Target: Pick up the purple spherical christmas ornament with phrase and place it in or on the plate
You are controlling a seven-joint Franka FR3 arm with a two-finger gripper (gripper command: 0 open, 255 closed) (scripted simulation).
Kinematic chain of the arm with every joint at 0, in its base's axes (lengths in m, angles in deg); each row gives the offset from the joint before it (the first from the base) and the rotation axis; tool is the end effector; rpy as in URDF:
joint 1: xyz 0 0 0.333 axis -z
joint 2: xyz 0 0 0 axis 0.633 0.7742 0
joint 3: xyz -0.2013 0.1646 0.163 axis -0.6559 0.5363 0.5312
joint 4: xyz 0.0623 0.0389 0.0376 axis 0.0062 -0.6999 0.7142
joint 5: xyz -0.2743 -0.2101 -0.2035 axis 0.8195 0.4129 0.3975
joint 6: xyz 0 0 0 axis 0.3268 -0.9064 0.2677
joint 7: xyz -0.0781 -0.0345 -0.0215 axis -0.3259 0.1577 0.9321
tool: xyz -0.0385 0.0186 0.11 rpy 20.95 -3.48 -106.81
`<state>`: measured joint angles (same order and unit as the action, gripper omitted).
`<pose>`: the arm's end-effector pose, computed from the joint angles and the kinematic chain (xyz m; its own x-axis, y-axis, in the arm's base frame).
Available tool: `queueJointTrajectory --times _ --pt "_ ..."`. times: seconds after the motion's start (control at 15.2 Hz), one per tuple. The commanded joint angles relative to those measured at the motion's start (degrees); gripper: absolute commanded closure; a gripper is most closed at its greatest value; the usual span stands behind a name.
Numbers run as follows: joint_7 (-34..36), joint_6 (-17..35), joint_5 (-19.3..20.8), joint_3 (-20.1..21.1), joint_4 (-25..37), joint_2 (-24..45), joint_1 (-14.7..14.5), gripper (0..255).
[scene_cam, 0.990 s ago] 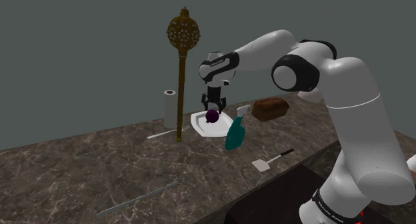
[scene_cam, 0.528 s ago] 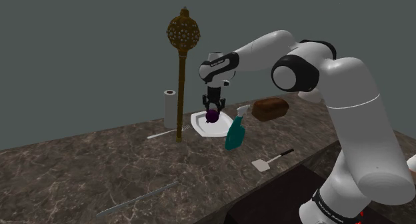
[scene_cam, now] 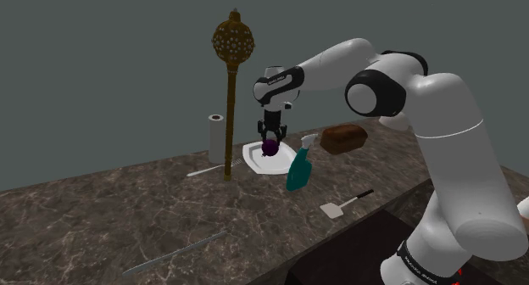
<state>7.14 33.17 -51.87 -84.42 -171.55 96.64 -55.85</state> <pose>0.6856 -0.0598 0.2578 0.2739 -0.9604 -0.0505 -0.9510 -0.2783 0.1349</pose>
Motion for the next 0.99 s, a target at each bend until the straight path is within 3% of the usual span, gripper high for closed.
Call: queueJointTrajectory --times 0.0,0.79,0.86,0.92 --pt "0.0 -0.1 0.0 0.1 0.1 0.1 0.0 255" --pt "1.0 -5.7 1.6 -1.0 2.6 -3.3 -0.5 255" --pt "1.0 -5.7 1.6 -1.0 2.6 -3.3 -0.5 0" --pt "-11.1 -8.4 1.0 1.4 6.0 -1.6 3.6 0"
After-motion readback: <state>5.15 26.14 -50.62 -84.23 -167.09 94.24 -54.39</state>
